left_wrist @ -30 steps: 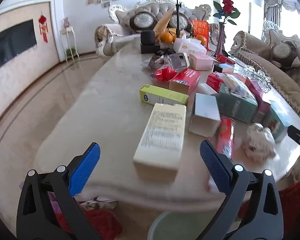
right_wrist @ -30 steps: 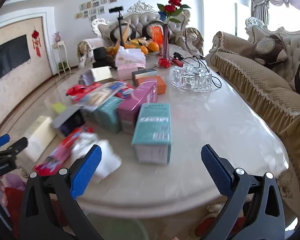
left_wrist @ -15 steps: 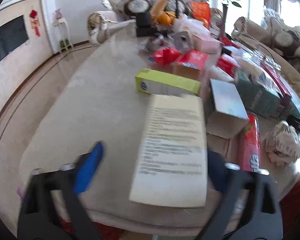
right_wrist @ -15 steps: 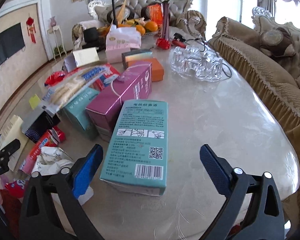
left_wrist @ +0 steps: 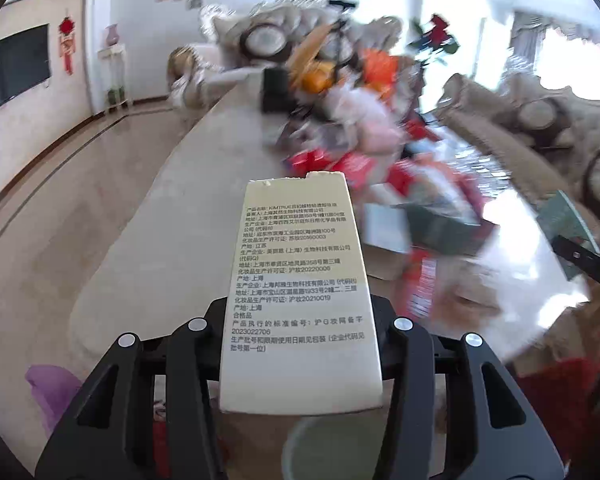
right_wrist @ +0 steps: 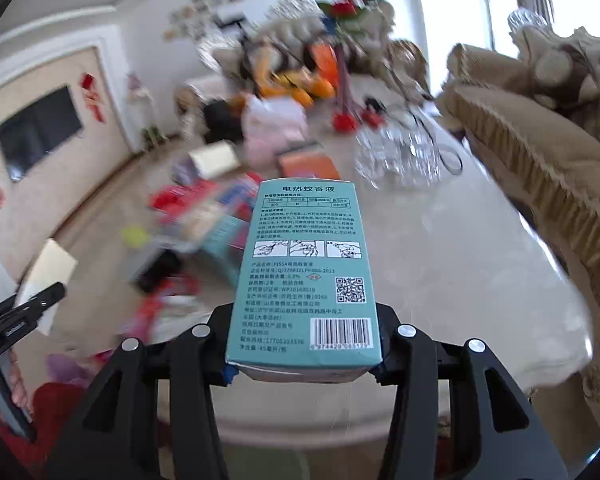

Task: Collect trash
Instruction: 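Carry both boxes over the wastebasket and open both tools to drop them, then grasp the red snack tube with the left tool while the right tool grasps the white paper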

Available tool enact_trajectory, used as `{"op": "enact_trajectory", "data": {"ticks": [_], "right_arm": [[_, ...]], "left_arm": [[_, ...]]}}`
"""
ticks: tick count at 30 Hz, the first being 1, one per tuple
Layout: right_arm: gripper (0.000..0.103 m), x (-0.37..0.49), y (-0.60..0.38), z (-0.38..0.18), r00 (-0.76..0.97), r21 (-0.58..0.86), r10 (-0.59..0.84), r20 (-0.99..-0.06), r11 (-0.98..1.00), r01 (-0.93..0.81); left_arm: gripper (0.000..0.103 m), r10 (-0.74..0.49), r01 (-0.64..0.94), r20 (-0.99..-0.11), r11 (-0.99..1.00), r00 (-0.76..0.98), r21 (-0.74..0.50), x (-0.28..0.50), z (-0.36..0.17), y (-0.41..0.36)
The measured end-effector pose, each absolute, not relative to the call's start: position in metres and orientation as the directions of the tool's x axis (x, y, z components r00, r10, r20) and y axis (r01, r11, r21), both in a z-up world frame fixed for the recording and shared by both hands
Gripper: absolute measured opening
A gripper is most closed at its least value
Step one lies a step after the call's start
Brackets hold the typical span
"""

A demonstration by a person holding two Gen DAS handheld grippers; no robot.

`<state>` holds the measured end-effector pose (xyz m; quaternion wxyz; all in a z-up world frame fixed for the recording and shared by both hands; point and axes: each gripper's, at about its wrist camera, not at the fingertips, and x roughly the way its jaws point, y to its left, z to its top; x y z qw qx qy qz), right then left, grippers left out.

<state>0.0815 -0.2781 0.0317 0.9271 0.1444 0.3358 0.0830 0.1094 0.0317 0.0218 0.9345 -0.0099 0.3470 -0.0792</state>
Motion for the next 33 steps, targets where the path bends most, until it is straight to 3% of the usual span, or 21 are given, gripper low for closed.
{"op": "enact_trajectory", "data": {"ticks": [4,9,14,21,23,24,25,26,27,29,33], "right_arm": [[0.046,0.027,-0.246,0.032,0.69,0.352,0.383,-0.614,0.916,-0.196],[0.046,-0.015,-0.191,-0.042,0.426,0.425,0.496,-0.756,0.868,-0.256],[0.046,0.003,-0.17,-0.114,0.187,0.434,0.472,-0.862,0.876,-0.211],[0.046,0.02,-0.166,-0.148,0.095,0.378,0.403,-0.91,0.902,-0.207],[0.048,0.017,-0.166,-0.151,0.077,0.386,0.407,-0.91,0.901,-0.199],[0.055,0.015,-0.167,-0.153,0.07,0.381,0.4,-0.914,0.905,-0.191],[0.066,0.016,-0.168,-0.155,0.071,0.371,0.389,-0.919,0.91,-0.186],[0.068,0.012,-0.171,-0.152,0.084,0.357,0.377,-0.923,0.916,-0.184],[0.069,0.007,-0.176,-0.145,0.103,0.347,0.37,-0.923,0.919,-0.189],[0.069,0.003,-0.179,-0.14,0.127,0.332,0.357,-0.925,0.926,-0.183],[0.069,-0.011,-0.194,-0.131,0.206,0.309,0.34,-0.917,0.936,-0.167]], "left_arm": [[0.047,-0.229,0.23,-0.686,0.969,0.691,-0.092,0.054,0.01,0.018],[0.047,-0.275,0.263,-0.849,0.95,0.452,-0.168,0.016,-0.082,-0.007],[0.047,-0.285,0.261,-0.932,0.939,0.223,-0.224,0.03,-0.168,-0.024],[0.047,-0.17,0.273,-0.968,0.955,0.186,-0.116,0.059,-0.215,-0.027],[0.048,-0.194,0.265,-0.968,0.953,0.157,-0.148,0.067,-0.227,-0.026],[0.048,-0.239,0.253,-0.963,0.946,0.127,-0.201,0.067,-0.23,-0.024],[0.05,-0.29,0.23,-0.953,0.937,0.088,-0.264,0.072,-0.236,-0.02],[0.063,-0.34,0.189,-0.939,0.926,0.045,-0.327,0.073,-0.242,-0.015],[0.068,-0.355,0.153,-0.935,0.925,0.02,-0.348,0.074,-0.246,-0.011],[0.091,-0.364,0.125,-0.931,0.925,0.027,-0.359,0.072,-0.249,-0.002],[0.097,-0.409,0.099,-0.882,0.912,0.234,-0.397,0.064,-0.224,0.026]]}}
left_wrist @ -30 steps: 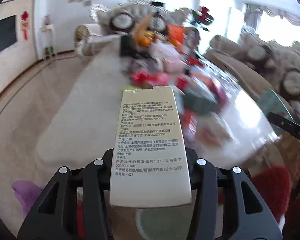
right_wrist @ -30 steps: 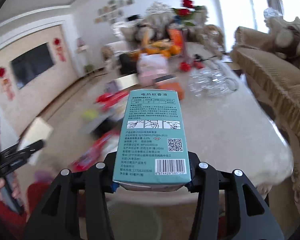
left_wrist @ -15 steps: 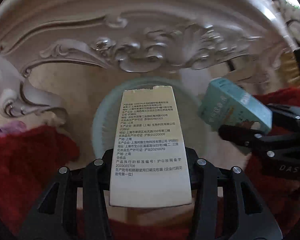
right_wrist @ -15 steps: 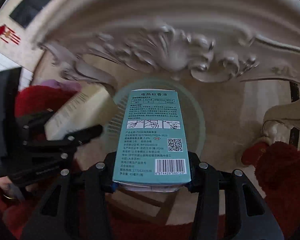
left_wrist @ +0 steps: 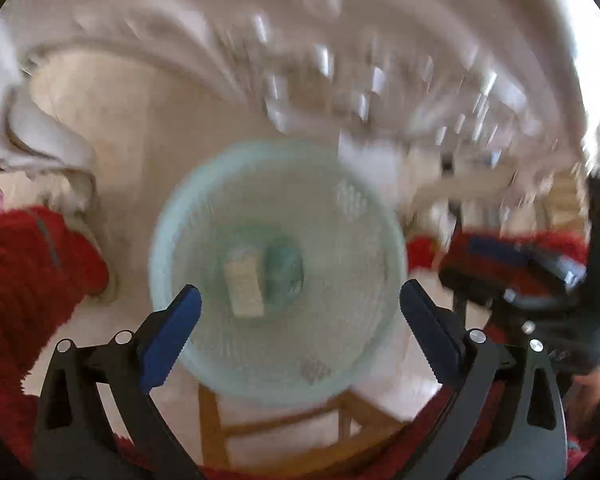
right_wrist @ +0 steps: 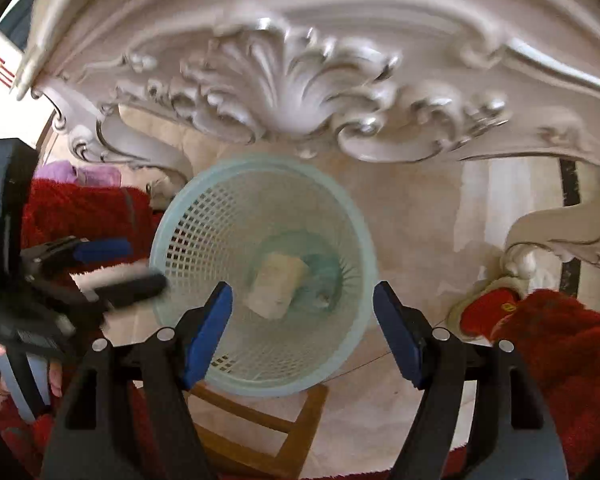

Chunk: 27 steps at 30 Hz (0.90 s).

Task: Collect trash
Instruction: 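Grasp the red snack tube with the left tool while the right tool grasps the white paper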

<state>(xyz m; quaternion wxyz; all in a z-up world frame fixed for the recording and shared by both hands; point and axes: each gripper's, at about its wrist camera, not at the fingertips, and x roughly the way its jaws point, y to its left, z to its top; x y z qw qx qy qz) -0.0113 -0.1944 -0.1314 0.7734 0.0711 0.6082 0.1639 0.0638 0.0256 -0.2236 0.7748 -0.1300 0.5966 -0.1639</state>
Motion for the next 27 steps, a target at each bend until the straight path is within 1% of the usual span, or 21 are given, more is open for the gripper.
{"op": "enact_trajectory", "data": {"ticks": [2,3,6,8,9,11,12,15,16,18,19,20,21,22,23,24,25,26,27], "right_arm": [[0.069,-0.017,-0.187,-0.13,0.261,0.304,0.339,-0.904,0.938,-0.165],[0.069,-0.024,-0.194,-0.117,0.3,0.301,0.34,-0.891,0.939,-0.168],[0.069,-0.035,-0.218,-0.076,0.438,0.293,0.346,-0.83,0.938,-0.185],[0.069,-0.057,-0.241,-0.01,0.557,0.301,0.365,-0.746,0.931,-0.208],[0.069,-0.066,-0.254,0.024,0.612,0.295,0.364,-0.702,0.931,-0.216],[0.077,-0.059,-0.27,0.066,0.683,0.263,0.349,-0.642,0.936,-0.232],[0.079,-0.06,-0.277,0.088,0.709,0.233,0.334,-0.621,0.943,-0.24],[0.079,-0.049,-0.281,0.125,0.735,0.166,0.304,-0.606,0.952,-0.257],[0.079,-0.032,-0.271,0.119,0.736,0.159,0.31,-0.602,0.949,-0.271],[0.079,-0.025,-0.275,0.145,0.72,0.146,0.338,-0.606,0.937,-0.317],[0.079,-0.017,-0.265,0.136,0.714,0.137,0.345,-0.609,0.933,-0.334],[0.079,-0.014,-0.264,0.145,0.702,0.121,0.352,-0.619,0.926,-0.357],[0.079,0.0,-0.252,0.131,0.695,0.107,0.35,-0.628,0.924,-0.368],[0.079,-0.001,-0.255,0.145,0.679,0.096,0.352,-0.644,0.918,-0.385],[0.079,-0.001,-0.246,0.141,0.665,0.098,0.359,-0.655,0.913,-0.396],[0.079,-0.004,-0.249,0.154,0.657,0.094,0.36,-0.663,0.91,-0.404],[0.079,0.004,-0.244,0.146,0.654,0.085,0.354,-0.668,0.91,-0.406],[0.079,0.001,-0.248,0.157,0.65,0.079,0.35,-0.675,0.91,-0.408],[0.079,0.006,-0.242,0.151,0.643,0.078,0.349,-0.682,0.909,-0.41]], "left_arm": [[0.097,-0.414,0.079,-0.842,0.907,0.347,-0.414,0.058,-0.201,0.041],[0.097,-0.404,0.075,-0.824,0.909,0.397,-0.409,0.05,-0.188,0.044],[0.097,-0.337,0.116,-0.789,0.939,0.514,-0.325,0.034,-0.141,0.052],[0.097,-0.301,0.171,-0.744,0.953,0.597,-0.249,0.027,-0.107,0.046],[0.097,-0.303,0.2,-0.719,0.953,0.625,-0.228,0.026,-0.093,0.042],[0.097,-0.326,0.258,-0.654,0.945,0.682,-0.203,0.032,-0.062,0.038],[0.097,-0.332,0.269,-0.639,0.943,0.694,-0.198,0.037,-0.052,0.033],[0.097,-0.334,0.296,-0.626,0.94,0.704,-0.169,0.07,-0.031,0.019],[0.097,-0.332,0.304,-0.625,0.94,0.707,-0.155,0.077,-0.026,0.015],[0.097,-0.338,0.337,-0.617,0.934,0.711,-0.123,0.095,-0.021,0.005],[0.097,-0.348,0.359,-0.62,0.926,0.703,-0.114,0.105,-0.02,0.0],[0.097,-0.366,0.382,-0.623,0.917,0.691,-0.115,0.111,-0.022,-0.004],[0.097,-0.379,0.402,-0.624,0.909,0.683,-0.112,0.116,-0.022,-0.006],[0.097,-0.387,0.417,-0.624,0.902,0.679,-0.107,0.12,-0.024,-0.008],[0.097,-0.398,0.438,-0.624,0.894,0.672,-0.099,0.124,-0.023,-0.013],[0.097,-0.402,0.45,-0.627,0.889,0.667,-0.091,0.127,-0.024,-0.016],[0.097,-0.401,0.458,-0.631,0.885,0.664,-0.081,0.13,-0.026,-0.02],[0.097,-0.397,0.467,-0.639,0.882,0.659,-0.067,0.133,-0.029,-0.023],[0.097,-0.391,0.471,-0.646,0.88,0.655,-0.056,0.136,-0.03,-0.026]]}}
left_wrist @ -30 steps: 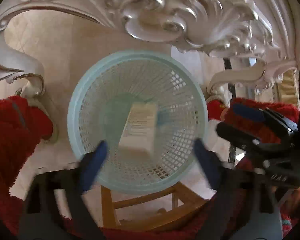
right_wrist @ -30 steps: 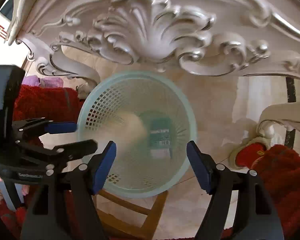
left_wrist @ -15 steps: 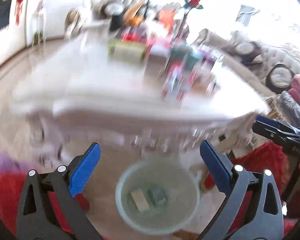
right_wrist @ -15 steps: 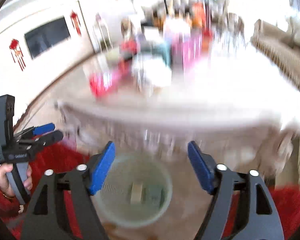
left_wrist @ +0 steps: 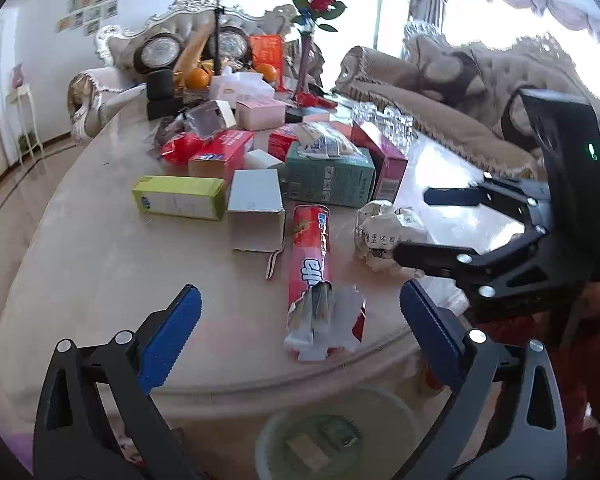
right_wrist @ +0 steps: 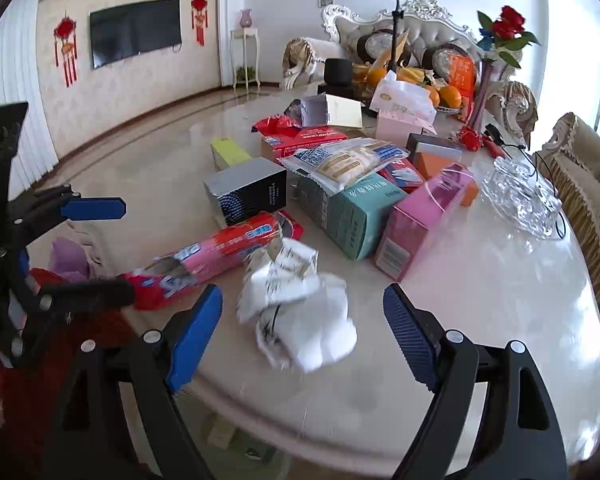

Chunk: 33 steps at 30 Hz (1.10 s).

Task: Collect trash
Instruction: 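Grasp the red snack tube with the left tool while the right tool grasps the white paper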

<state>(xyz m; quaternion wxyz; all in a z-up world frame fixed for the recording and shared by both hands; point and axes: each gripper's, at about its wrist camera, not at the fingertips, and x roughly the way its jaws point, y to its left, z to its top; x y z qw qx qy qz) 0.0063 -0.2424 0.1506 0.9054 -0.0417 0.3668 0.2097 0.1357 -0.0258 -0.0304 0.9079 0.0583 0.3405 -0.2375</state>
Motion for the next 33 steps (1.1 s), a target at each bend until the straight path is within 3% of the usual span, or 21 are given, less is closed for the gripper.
{"op": "enact_trajectory", "data": {"ticks": [6,12,22,23,24,25,26,27,33], "right_arm": [[0.078,0.016,-0.224,0.128,0.625,0.083,0.333,-0.706,0.915,-0.394],[0.077,0.035,-0.23,0.066,0.66,-0.015,0.216,-0.719,0.945,-0.326],[0.077,0.051,-0.251,0.022,0.63,0.021,0.207,-0.749,0.957,-0.29],[0.074,0.05,-0.251,0.022,0.625,0.035,0.218,-0.75,0.956,-0.292],[0.057,0.065,-0.251,0.014,0.615,0.067,0.246,-0.749,0.952,-0.299],[0.048,0.073,-0.252,0.01,0.6,0.119,0.283,-0.748,0.947,-0.299],[0.044,0.075,-0.253,0.01,0.603,0.116,0.265,-0.752,0.954,-0.275],[0.04,0.073,-0.253,0.012,0.606,0.113,0.255,-0.753,0.958,-0.263],[0.04,0.055,-0.254,0.025,0.637,0.143,0.27,-0.722,0.959,-0.244]], "left_arm": [[0.097,-0.37,0.472,-0.67,0.881,0.644,-0.034,0.153,-0.035,-0.04],[0.097,-0.308,0.427,-0.698,0.904,0.647,-0.004,0.172,-0.041,-0.052],[0.096,-0.231,0.393,-0.758,0.919,0.611,0.037,0.184,-0.059,-0.063],[0.091,-0.242,0.393,-0.76,0.919,0.603,0.019,0.184,-0.059,-0.062],[0.086,-0.238,0.385,-0.757,0.923,0.608,0.019,0.184,-0.058,-0.061],[0.069,-0.236,0.38,-0.753,0.925,0.614,0.02,0.183,-0.057,-0.06],[0.037,-0.231,0.372,-0.748,0.928,0.622,0.023,0.181,-0.055,-0.059],[0.029,-0.233,0.367,-0.744,0.93,0.626,0.018,0.18,-0.053,-0.057],[0.028,-0.319,0.364,-0.713,0.926,0.624,-0.096,0.166,-0.047,-0.039]]}}
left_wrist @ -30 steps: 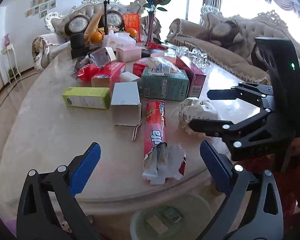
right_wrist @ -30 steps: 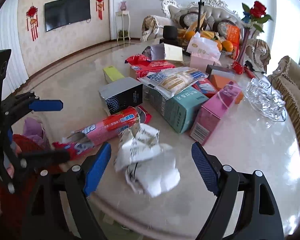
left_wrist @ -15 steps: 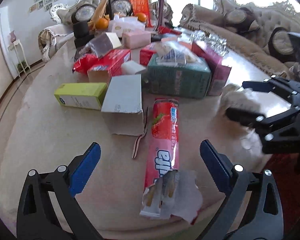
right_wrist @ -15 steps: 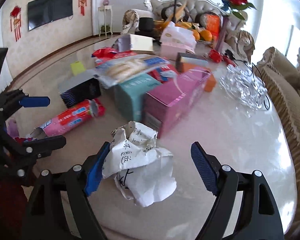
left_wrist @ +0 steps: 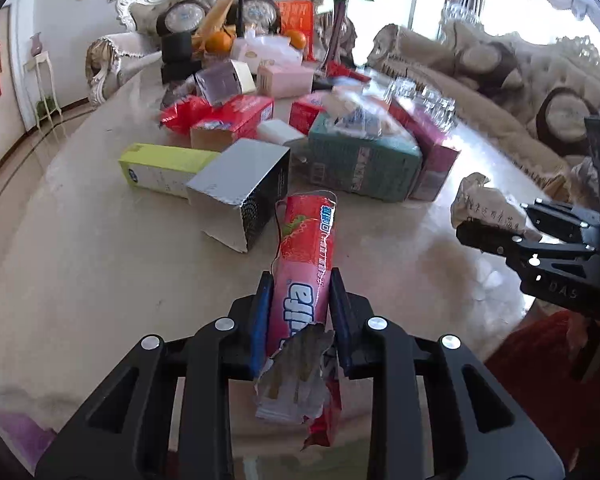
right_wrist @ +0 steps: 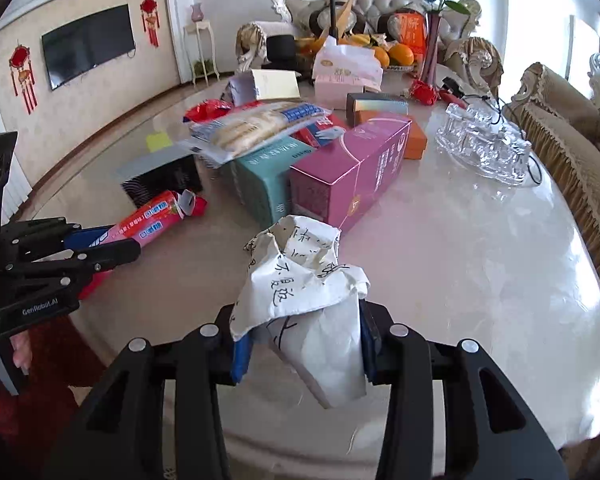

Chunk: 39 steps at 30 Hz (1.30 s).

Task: Collect trash
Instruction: 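Grasp the red snack tube with the left tool while the right tool grasps the white paper, then carry the tube and paper over the wastebasket and open both tools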

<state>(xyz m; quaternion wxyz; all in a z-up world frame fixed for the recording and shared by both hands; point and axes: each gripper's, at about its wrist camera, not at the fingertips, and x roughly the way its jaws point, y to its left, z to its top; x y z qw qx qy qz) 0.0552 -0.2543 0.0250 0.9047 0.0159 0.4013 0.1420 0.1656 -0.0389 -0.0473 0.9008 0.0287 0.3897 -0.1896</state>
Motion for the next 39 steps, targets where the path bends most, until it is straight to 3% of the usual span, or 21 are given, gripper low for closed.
{"op": "enact_trajectory", "data": {"ticks": [4,8,12,17,20,23,28,33,34,35,36,37,39], "right_arm": [[0.04,0.035,-0.256,0.041,0.666,0.178,0.288,-0.688,0.957,-0.23],[0.04,-0.004,-0.253,0.065,0.687,0.229,0.358,-0.633,0.934,-0.275],[0.04,-0.044,-0.235,0.067,0.637,0.246,0.422,-0.644,0.904,-0.35],[0.04,-0.073,-0.197,0.016,0.434,0.317,0.488,-0.757,0.856,-0.409],[0.04,-0.06,-0.182,-0.038,0.273,0.392,0.501,-0.821,0.843,-0.37],[0.04,-0.033,-0.178,-0.081,0.143,0.434,0.491,-0.859,0.848,-0.304],[0.04,-0.004,-0.171,-0.116,0.107,0.376,0.416,-0.903,0.887,-0.268],[0.042,0.005,-0.16,-0.131,0.082,0.353,0.387,-0.919,0.896,-0.268],[0.049,0.003,-0.157,-0.135,0.073,0.356,0.389,-0.918,0.893,-0.274],[0.052,0.004,-0.155,-0.135,0.067,0.352,0.383,-0.921,0.895,-0.276],[0.058,0.004,-0.154,-0.135,0.069,0.342,0.374,-0.925,0.898,-0.277],[0.068,0.006,-0.156,-0.13,0.093,0.308,0.342,-0.935,0.913,-0.268],[0.071,0.006,-0.164,-0.127,0.119,0.309,0.343,-0.932,0.921,-0.239]], "left_arm": [[0.028,-0.394,0.386,-0.653,0.907,0.647,-0.165,0.134,-0.029,-0.029],[0.028,-0.42,0.417,-0.602,0.896,0.679,-0.155,0.086,-0.004,-0.015],[0.028,-0.429,0.42,-0.612,0.891,0.664,-0.169,0.038,0.003,0.005],[0.028,-0.403,0.41,-0.748,0.892,0.528,-0.191,0.001,-0.05,0.008],[0.028,-0.423,0.374,-0.822,0.884,0.382,-0.281,0.006,-0.104,0.005],[0.028,-0.392,0.34,-0.877,0.894,0.28,-0.291,0.024,-0.149,-0.001],[0.028,-0.335,0.299,-0.928,0.913,0.165,-0.277,0.051,-0.204,-0.006],[0.028,-0.295,0.304,-0.948,0.92,0.121,-0.248,0.06,-0.223,-0.016],[0.032,-0.286,0.298,-0.952,0.923,0.109,-0.243,0.063,-0.227,-0.017],[0.064,-0.272,0.292,-0.957,0.928,0.104,-0.232,0.064,-0.23,-0.018],[0.084,-0.232,0.287,-0.967,0.938,0.105,-0.193,0.064,-0.233,-0.018],[0.095,-0.198,0.285,-0.971,0.946,0.133,-0.154,0.062,-0.232,-0.018],[0.095,-0.258,0.261,-0.954,0.942,0.153,-0.213,0.061,-0.226,-0.009]]}}
